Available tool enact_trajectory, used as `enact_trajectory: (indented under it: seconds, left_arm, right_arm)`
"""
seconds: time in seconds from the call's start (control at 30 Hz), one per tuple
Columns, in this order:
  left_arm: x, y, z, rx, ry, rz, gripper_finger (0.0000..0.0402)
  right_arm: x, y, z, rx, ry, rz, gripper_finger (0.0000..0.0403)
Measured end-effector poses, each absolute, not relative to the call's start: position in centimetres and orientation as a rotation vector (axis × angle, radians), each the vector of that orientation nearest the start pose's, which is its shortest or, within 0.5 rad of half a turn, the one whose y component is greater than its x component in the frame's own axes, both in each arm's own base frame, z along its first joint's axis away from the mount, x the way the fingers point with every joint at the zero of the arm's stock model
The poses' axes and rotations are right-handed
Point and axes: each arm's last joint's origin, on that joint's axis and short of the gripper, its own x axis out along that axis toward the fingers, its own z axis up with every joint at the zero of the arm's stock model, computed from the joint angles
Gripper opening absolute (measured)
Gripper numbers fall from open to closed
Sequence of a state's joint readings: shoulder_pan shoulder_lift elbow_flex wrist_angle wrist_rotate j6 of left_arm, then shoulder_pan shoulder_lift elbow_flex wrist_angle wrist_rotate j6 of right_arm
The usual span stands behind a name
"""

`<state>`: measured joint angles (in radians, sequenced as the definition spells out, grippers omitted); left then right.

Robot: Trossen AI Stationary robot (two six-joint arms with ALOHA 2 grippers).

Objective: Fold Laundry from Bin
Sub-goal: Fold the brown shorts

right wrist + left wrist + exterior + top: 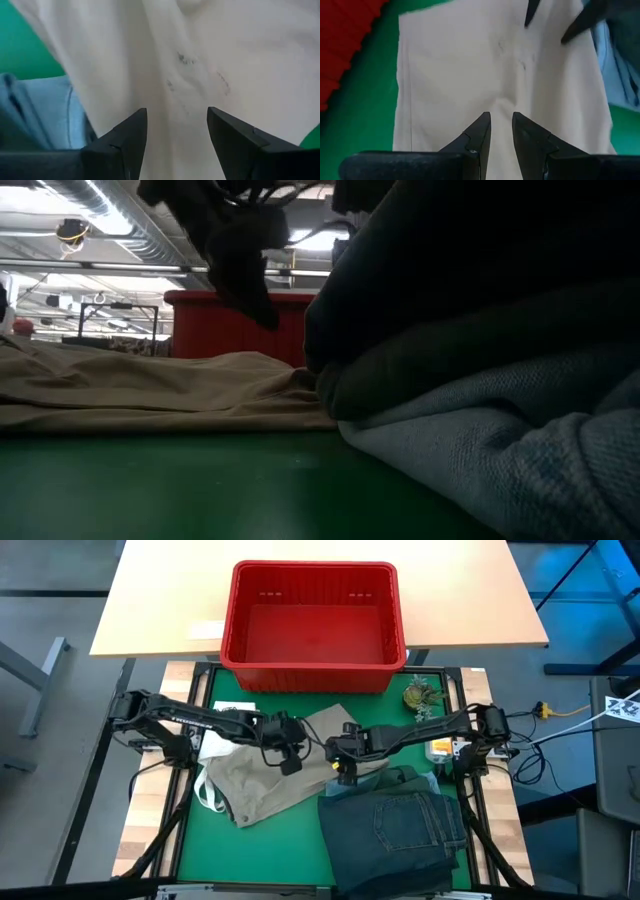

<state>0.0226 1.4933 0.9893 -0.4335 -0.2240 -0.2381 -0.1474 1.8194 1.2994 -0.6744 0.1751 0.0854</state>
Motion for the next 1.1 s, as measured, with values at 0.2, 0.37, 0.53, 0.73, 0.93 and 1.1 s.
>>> enact_trajectory:
  seconds: [0.2, 0.37, 0.53, 0.73, 0.93, 1.1]
  left_arm:
    - [29.7, 2.3, 20.0, -0.127, 0.836, 0.333, 0.0075]
    - [29.3, 2.4, 18.3, -0.077, 0.854, 0.356, 0.0075]
    - [29.4, 1.9, 17.9, -0.034, 0.881, 0.301, 0.0075]
    - [29.5, 1.3, 18.1, -0.027, 0.882, 0.279, 0.0075]
    - [29.5, 1.2, 18.1, -0.02, 0.885, 0.266, 0.0075]
    - [29.5, 1.1, 18.1, -0.03, 0.887, 0.229, 0.0075]
  right_arm:
    - [35.3, -5.8, 18.8, 0.088, 1.203, -0.352, 0.0207]
    - [34.9, -5.7, 18.3, 0.122, 1.219, -0.367, 0.0207]
    - [34.8, -5.7, 18.1, 0.109, 1.229, -0.378, 0.0207]
    - [34.6, -7.1, 18.7, 0.118, 1.245, -0.414, 0.0207]
    - [34.5, -9.9, 20.5, 0.111, 1.234, -0.548, 0.0207]
    - [34.1, -12.6, 22.1, 0.096, 1.214, -0.68, 0.0207]
